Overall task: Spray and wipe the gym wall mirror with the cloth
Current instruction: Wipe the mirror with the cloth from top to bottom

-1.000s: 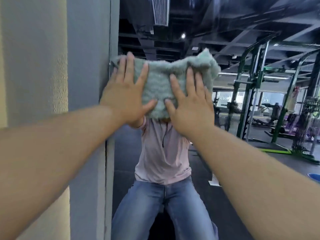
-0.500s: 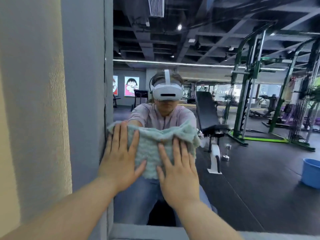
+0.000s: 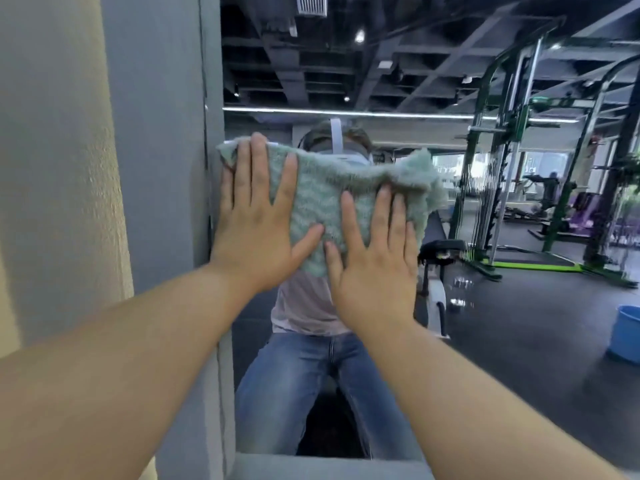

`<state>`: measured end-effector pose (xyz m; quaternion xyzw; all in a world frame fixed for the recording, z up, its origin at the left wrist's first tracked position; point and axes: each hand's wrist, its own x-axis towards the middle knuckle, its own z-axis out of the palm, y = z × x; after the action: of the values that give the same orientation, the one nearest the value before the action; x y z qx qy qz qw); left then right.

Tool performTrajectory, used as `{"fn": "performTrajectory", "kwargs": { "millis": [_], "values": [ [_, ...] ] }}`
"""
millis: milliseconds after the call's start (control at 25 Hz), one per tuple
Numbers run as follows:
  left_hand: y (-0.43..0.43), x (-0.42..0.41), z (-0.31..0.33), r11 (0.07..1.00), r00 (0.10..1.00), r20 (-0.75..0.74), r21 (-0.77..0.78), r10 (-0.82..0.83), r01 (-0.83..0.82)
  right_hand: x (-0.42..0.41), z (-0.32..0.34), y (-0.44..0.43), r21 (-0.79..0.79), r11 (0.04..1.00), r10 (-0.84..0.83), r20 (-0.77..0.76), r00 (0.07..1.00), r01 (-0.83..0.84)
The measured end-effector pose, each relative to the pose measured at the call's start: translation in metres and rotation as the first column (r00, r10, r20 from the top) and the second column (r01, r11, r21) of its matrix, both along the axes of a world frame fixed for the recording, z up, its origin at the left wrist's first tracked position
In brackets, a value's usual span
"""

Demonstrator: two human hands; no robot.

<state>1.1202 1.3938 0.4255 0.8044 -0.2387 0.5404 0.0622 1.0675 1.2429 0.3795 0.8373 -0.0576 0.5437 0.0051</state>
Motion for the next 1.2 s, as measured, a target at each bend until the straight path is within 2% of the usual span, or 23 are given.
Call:
{"fn": "performTrajectory", "kwargs": {
  "millis": [120, 240, 320, 440, 560, 640, 720, 800, 1000, 1080, 1200],
  "values": [
    [-0.001, -0.001, -0.107, 0.998, 1.0, -0.011, 0.064, 0.006, -0.005, -0.011, -0.117, 0.0, 0.008, 1.0, 0.01, -0.08, 0.997, -0.01],
    [0.002, -0.01, -0.177, 0.997, 0.997, -0.075, 0.077, 0.027, -0.021, -0.024, -0.167, -0.001, -0.017, 1.0, 0.0, -0.185, 0.983, -0.003],
    [0.0, -0.008, -0.162, 0.999, 0.995, -0.096, 0.037, 0.037, -0.034, -0.018, -0.143, -0.005, -0.054, 0.998, 0.005, -0.169, 0.986, -0.014],
    [-0.009, -0.001, -0.066, 0.991, 0.998, -0.046, -0.125, 0.042, -0.047, -0.007, -0.036, -0.006, -0.082, 0.996, 0.029, -0.045, 0.999, -0.033],
    [-0.008, 0.002, 0.029, 0.991, 0.999, -0.009, -0.123, 0.052, -0.053, -0.005, 0.058, -0.011, -0.07, 0.997, 0.017, -0.077, 0.997, -0.022],
    [-0.005, 0.001, 0.042, 0.991, 0.998, 0.027, -0.126, 0.054, -0.05, -0.004, 0.063, -0.015, -0.097, 0.995, 0.023, -0.025, 0.999, -0.025],
    [-0.006, 0.001, 0.016, 0.991, 1.0, 0.015, -0.128, 0.027, -0.025, -0.001, 0.023, -0.013, -0.073, 0.997, 0.033, 0.028, 0.999, -0.031],
    [-0.011, -0.003, -0.039, 0.993, 1.0, -0.017, -0.116, -0.006, 0.004, -0.001, -0.039, -0.009, -0.026, 0.999, 0.047, 0.017, 0.999, -0.047],
    [0.001, -0.012, -0.198, 0.999, 0.989, -0.145, -0.008, 0.03, -0.031, -0.024, -0.194, -0.005, -0.035, 0.997, 0.055, -0.19, 0.98, -0.062],
    [0.007, -0.017, -0.223, 0.999, 0.984, -0.176, 0.02, 0.038, -0.035, -0.033, -0.206, -0.004, -0.033, 0.997, 0.058, -0.238, 0.97, -0.068],
    [-0.005, -0.016, -0.169, 0.995, 0.986, -0.153, -0.07, 0.061, -0.072, -0.024, -0.129, -0.003, -0.046, 0.993, 0.102, -0.131, 0.986, -0.109]
  ]
}}
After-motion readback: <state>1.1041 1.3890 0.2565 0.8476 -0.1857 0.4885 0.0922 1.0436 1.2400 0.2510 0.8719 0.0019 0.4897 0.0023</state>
